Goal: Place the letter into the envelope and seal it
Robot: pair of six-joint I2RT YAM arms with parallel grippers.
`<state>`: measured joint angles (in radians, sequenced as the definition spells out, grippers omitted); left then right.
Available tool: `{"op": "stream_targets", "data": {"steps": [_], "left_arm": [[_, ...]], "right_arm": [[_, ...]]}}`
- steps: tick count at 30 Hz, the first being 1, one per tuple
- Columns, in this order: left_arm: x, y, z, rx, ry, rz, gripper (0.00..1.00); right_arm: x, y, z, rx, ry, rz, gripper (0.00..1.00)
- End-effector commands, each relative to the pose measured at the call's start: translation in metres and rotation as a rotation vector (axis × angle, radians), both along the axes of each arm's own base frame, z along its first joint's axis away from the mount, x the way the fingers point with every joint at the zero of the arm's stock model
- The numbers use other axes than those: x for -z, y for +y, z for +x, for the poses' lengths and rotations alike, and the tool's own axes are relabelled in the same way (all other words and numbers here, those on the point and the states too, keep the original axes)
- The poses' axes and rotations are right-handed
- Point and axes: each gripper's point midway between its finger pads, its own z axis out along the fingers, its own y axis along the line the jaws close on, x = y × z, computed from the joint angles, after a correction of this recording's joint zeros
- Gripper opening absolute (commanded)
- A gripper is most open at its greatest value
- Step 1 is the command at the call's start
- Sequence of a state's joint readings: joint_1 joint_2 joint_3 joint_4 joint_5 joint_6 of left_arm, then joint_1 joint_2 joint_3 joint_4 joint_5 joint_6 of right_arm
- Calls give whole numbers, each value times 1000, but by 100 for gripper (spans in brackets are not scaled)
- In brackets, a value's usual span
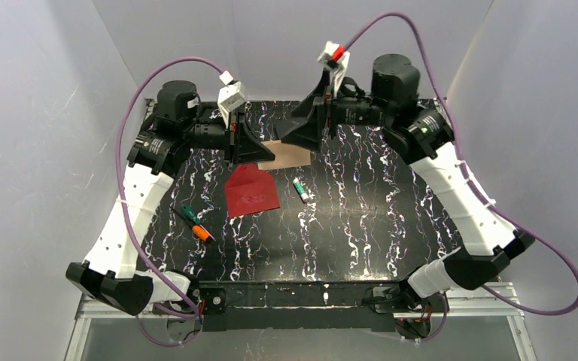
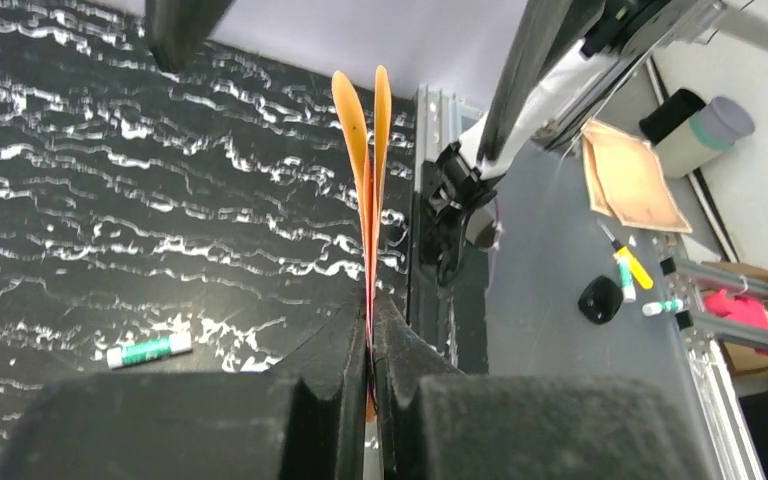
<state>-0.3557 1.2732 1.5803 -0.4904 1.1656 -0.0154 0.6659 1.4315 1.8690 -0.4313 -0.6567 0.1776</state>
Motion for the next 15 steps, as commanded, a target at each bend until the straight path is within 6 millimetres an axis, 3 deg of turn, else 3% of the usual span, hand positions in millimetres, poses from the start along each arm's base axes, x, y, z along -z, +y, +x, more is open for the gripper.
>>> {"op": "stream_targets", "data": {"steps": [1, 6, 8, 11, 14, 15], "left_arm": [[24, 8, -1, 22, -25, 96, 0], [18, 9, -9, 71, -76, 91, 0], [19, 11, -14, 82, -84, 89, 0], [18, 12, -16, 81, -95, 89, 0], [0, 11, -11, 37, -120, 72, 0], [-9, 11, -7, 0, -136, 63, 0]], "right_arm": [[52, 1, -23, -155, 83, -175, 97], [59, 7, -29, -177, 87, -196, 96], [61, 9, -27, -183, 66, -209, 89], [62, 14, -29, -202, 79, -214, 59], [51, 13, -30, -195, 56, -196, 10], [43, 12, -31, -186, 37, -177, 1]]}}
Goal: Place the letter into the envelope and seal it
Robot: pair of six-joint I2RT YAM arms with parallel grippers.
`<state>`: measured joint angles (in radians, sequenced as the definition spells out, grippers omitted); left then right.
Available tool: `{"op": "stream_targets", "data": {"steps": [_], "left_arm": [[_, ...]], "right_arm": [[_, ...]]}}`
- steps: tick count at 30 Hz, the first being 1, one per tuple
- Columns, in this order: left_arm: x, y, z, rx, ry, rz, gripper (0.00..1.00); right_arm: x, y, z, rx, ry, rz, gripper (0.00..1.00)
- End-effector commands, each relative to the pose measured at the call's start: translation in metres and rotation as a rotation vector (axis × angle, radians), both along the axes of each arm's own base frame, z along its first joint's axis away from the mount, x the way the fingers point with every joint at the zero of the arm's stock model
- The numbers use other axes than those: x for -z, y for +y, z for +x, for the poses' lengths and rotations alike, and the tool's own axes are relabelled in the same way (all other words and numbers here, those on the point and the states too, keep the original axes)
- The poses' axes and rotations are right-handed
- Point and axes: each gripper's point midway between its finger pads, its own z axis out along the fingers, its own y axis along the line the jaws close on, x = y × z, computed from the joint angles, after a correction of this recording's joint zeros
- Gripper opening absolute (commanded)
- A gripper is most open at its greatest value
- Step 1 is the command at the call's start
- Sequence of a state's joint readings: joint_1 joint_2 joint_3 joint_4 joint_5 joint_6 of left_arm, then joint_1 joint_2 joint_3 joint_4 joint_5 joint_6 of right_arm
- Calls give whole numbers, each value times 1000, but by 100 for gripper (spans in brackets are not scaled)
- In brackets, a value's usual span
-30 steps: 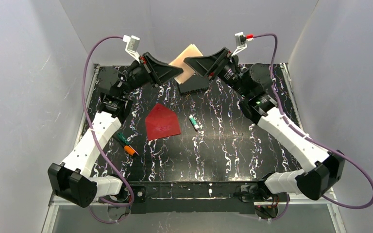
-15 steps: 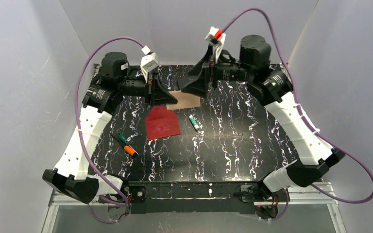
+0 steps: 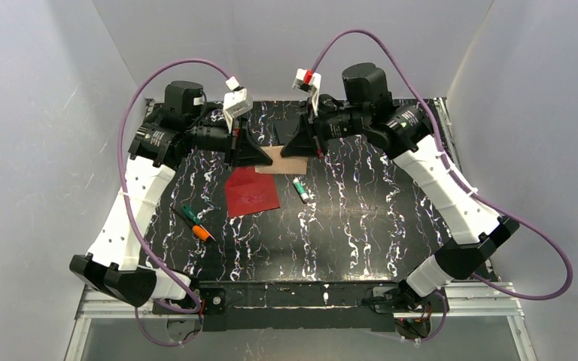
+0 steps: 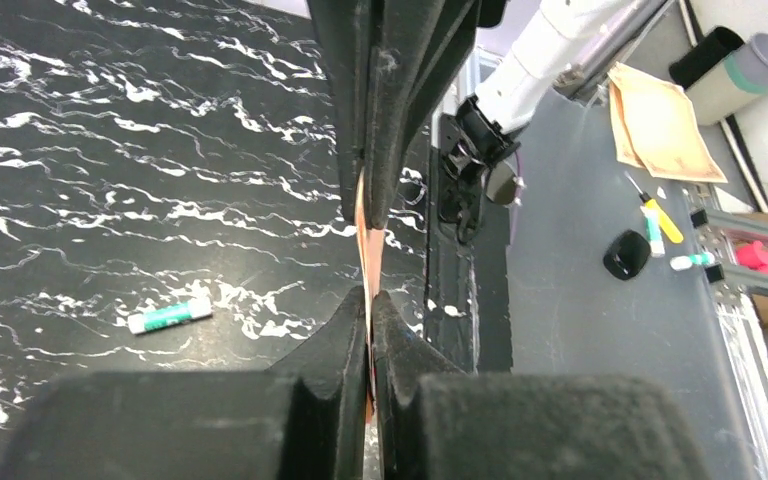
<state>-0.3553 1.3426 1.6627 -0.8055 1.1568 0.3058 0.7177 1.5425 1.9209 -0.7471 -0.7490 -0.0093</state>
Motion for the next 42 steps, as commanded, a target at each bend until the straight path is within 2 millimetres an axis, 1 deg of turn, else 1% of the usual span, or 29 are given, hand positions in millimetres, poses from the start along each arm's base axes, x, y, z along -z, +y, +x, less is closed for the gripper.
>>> {"op": "stream_targets", "data": {"steps": [1, 2, 3, 5, 6, 7, 8, 9, 12, 14, 16, 19, 21, 22, 23, 24, 27, 28, 30, 32, 34, 37, 39, 42], "left_arm": [[-50, 6, -5, -76, -125, -66, 9], [-61, 7, 0, -116, -166, -84, 32], [-72, 8, 2, -145, -196, -110, 50], [-94, 10, 2, -195, -235, -182, 72], [-106, 11, 2, -221, -244, -227, 82], [-116, 11, 3, -255, -202, -275, 88], [-127, 11, 6, -281, -180, -324, 92], [-135, 9, 8, -291, -149, -366, 94], [-152, 1, 16, -280, 0, -453, 95], [-161, -5, 26, -277, 115, -494, 93], [-171, -9, 29, -250, 182, -539, 91], [-185, -12, 28, -207, 225, -605, 91], [-197, -11, 22, -160, 213, -654, 91], [-203, -10, 18, -140, 206, -676, 91], [-212, -8, 12, -113, 193, -710, 91], [-216, -7, 10, -102, 184, -730, 90], [-225, -3, 1, -61, 184, -778, 80], [-226, -2, -2, -46, 172, -784, 77], [-225, -1, -6, -45, 159, -789, 76], [-222, 1, -7, -62, 148, -800, 79], [-220, 3, -7, -80, 138, -811, 84], [-217, 3, -6, -90, 135, -814, 89], [-215, 2, -1, -100, 141, -816, 89], [-212, 0, 8, -117, 159, -822, 89]], "right_arm": [[-45, -5, -9, 1, -91, 99, 1], [-59, -5, -8, 17, -123, 141, 1], [-71, -8, -7, 46, -153, 172, 1], [-98, -16, -3, 119, -217, 246, 1], [-110, -21, -1, 165, -246, 287, 1], [-123, -25, 0, 205, -263, 339, 1], [-131, -30, 1, 245, -277, 382, 1], [-142, -35, 1, 281, -291, 444, 1], [-175, -52, -7, 341, -300, 640, 1], [-190, -59, -14, 343, -267, 746, 1], [-199, -62, -17, 343, -216, 832, 1], [-208, -63, -20, 310, -120, 950, 1], [-210, -61, -19, 289, -67, 999, 1], [-208, -58, -17, 282, -41, 1009, 1], [-209, -57, -16, 274, -24, 1025, 1], [-207, -56, -13, 279, -11, 1025, 1], [-206, -52, -11, 265, 14, 1037, 1], [-205, -52, -10, 272, 19, 1041, 1], [-206, -56, -6, 301, 23, 1059, 1], [-206, -63, 2, 366, 31, 1091, 1], [-204, -75, 12, 447, 47, 1128, 1], [-200, -88, 20, 528, 64, 1175, 1], [-200, -88, 21, 531, 66, 1173, 1], [-200, -77, 16, 473, 73, 1146, 1]]}}
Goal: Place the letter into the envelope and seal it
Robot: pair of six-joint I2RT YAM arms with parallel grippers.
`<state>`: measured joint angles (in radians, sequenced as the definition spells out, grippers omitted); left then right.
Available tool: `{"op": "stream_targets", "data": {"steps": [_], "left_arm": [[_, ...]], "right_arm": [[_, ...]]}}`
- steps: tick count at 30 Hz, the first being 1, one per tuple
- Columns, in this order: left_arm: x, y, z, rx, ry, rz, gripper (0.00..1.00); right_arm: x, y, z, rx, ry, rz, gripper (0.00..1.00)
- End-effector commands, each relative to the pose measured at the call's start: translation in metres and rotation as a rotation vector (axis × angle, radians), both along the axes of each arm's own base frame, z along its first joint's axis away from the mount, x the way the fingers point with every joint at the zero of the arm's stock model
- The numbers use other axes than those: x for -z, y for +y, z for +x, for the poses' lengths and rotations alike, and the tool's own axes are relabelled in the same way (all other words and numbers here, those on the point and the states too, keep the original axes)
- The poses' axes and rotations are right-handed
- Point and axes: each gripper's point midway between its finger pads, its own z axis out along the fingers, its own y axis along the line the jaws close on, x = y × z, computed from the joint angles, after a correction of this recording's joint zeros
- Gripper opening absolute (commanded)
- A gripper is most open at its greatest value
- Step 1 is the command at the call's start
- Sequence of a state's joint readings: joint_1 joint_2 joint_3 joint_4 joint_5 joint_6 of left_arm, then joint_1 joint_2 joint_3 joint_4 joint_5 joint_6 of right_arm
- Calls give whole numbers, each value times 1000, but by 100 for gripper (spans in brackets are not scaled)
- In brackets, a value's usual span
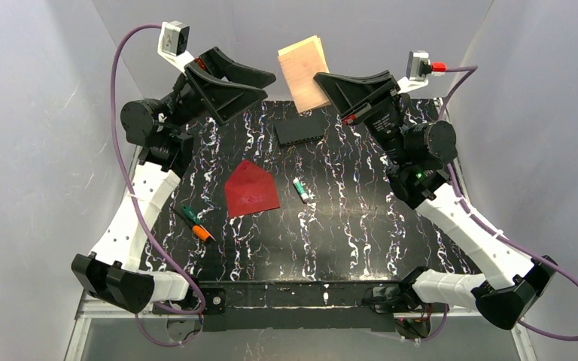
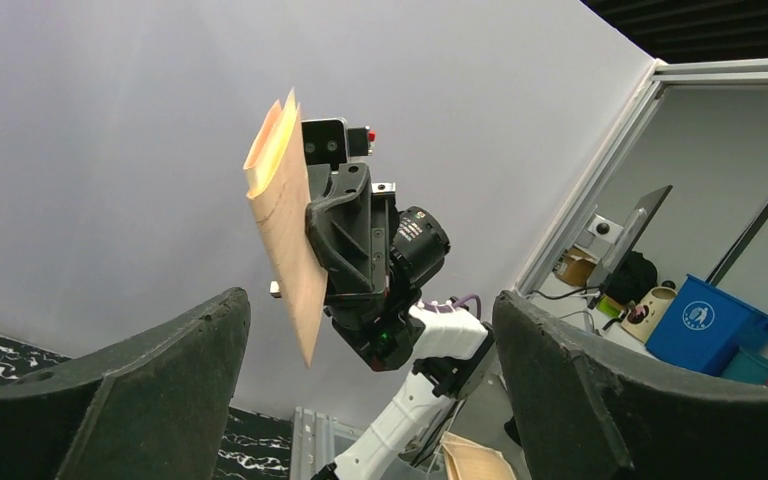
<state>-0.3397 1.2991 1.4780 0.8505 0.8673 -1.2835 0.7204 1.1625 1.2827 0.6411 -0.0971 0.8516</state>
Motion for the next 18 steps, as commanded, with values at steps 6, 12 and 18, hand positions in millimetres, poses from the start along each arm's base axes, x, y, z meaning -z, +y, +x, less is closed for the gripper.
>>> {"op": "stream_targets", "data": {"steps": [6, 12, 18], "left_arm": [[-6, 2, 11, -38, -2, -57, 86], [-4, 0, 13, -31, 2, -47, 61], [3, -2, 18, -28, 19, -34, 35]], "right_arm": [[-22, 3, -13, -89, -51, 67, 1], [-14, 9, -10, -113, -26, 55, 1], [-15, 16, -15, -160, -46, 46, 1]]}}
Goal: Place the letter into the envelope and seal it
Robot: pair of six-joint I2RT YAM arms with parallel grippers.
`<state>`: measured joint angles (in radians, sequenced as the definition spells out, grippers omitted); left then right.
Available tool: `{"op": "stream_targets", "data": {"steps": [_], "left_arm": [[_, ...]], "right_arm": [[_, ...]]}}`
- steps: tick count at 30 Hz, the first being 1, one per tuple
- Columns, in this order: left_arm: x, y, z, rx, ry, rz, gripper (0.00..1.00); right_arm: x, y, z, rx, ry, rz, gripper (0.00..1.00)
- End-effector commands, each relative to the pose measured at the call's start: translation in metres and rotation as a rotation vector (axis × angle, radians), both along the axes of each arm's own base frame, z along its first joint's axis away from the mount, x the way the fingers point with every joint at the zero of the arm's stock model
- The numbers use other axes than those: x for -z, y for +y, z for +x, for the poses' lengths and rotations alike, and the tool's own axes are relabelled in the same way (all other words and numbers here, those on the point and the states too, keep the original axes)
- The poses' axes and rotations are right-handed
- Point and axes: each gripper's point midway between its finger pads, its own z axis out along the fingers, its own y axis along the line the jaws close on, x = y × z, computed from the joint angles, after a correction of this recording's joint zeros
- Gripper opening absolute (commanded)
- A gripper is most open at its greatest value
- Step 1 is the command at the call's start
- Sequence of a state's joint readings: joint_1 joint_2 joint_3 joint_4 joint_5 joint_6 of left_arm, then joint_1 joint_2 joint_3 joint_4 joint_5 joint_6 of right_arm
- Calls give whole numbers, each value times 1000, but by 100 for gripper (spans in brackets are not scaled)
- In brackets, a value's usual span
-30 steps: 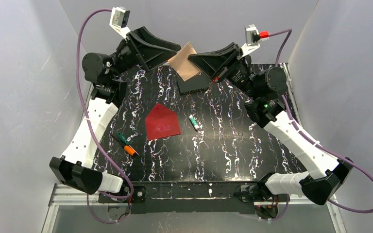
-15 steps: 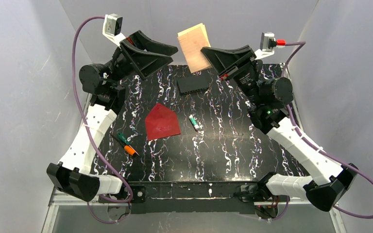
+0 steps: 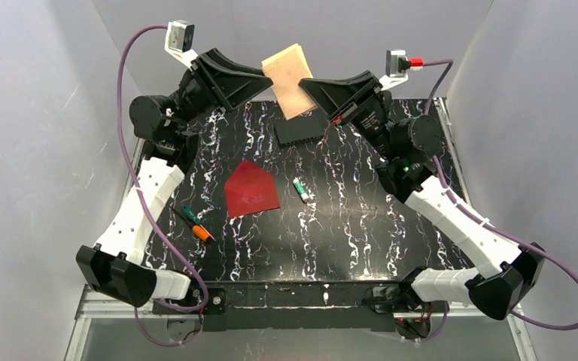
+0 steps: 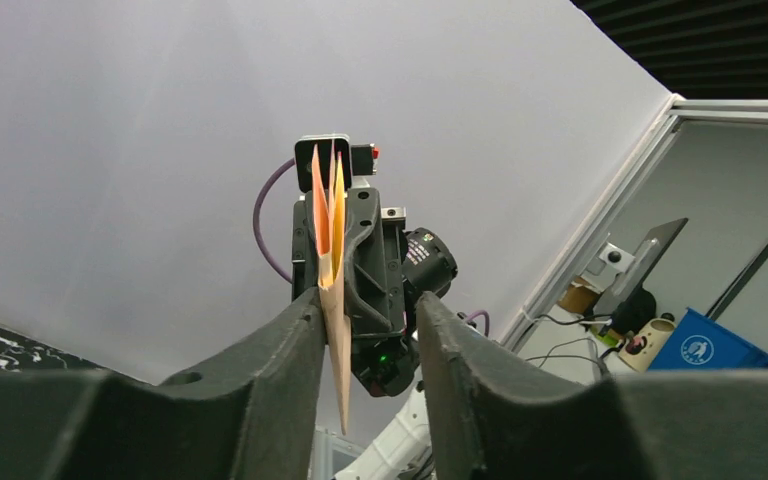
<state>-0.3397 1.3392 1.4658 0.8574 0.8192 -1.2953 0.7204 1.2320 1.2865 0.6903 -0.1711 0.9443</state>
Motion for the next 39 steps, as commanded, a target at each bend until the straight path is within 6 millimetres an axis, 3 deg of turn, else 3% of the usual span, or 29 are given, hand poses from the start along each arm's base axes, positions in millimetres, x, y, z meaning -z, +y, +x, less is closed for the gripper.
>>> {"op": "stream_targets", "data": {"steps": [1, 5, 8, 11, 12, 14, 15, 18, 21, 23, 30, 39], "left_arm": [[-5, 2, -6, -6, -44, -11, 34], [0, 1, -1, -29, -24, 4, 21], [5, 1, 2, -50, -23, 24, 3], [13, 0, 3, -56, -16, 42, 0], [15, 0, 3, -58, -18, 50, 0], [20, -1, 1, -55, -27, 75, 0], [23, -2, 0, -50, -32, 90, 0], [28, -2, -10, -19, -66, 130, 0], [33, -2, -20, 4, -102, 162, 0], [33, -2, -24, 8, -120, 170, 0], [31, -1, -29, 16, -144, 186, 0], [23, 0, -29, 0, -151, 171, 0]], "right_arm": [[-28, -6, -19, -47, -82, 52, 1], [-21, -1, -20, -64, -86, 26, 1], [-15, -1, -18, -56, -73, 7, 1], [-13, -1, -17, -47, -69, -4, 1], [-12, -1, -18, -45, -74, -15, 8], [-11, 0, -21, -36, -97, -58, 57], [-9, 2, -22, -32, -110, -97, 70], [-2, 10, -23, -22, -151, -244, 83], [8, 19, -25, -60, -160, -343, 80], [13, 25, -26, -91, -162, -380, 73], [15, 28, -34, -149, -172, -374, 35], [25, 31, -33, -167, -145, -397, 29]]}}
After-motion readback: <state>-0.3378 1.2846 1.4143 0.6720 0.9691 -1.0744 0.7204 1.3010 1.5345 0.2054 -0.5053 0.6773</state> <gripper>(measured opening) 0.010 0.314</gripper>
